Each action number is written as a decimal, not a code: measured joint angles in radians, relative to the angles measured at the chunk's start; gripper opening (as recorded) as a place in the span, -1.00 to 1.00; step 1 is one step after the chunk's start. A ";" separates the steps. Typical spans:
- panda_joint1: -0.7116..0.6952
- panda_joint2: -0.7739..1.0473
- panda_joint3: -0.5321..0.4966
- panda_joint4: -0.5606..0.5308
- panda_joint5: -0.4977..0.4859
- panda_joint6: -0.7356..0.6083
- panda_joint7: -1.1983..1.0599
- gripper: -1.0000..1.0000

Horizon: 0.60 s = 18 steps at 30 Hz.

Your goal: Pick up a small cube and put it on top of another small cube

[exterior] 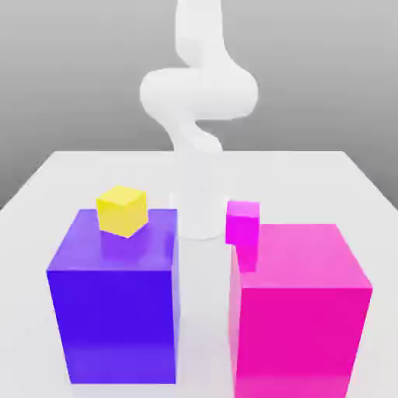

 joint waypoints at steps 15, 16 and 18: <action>0.370 0.550 0.109 -0.241 0.047 0.302 -0.533 0.00; 0.388 0.586 0.121 -0.257 0.042 0.321 -0.562 0.00; 0.439 0.659 0.150 -0.289 0.021 0.362 -0.613 0.00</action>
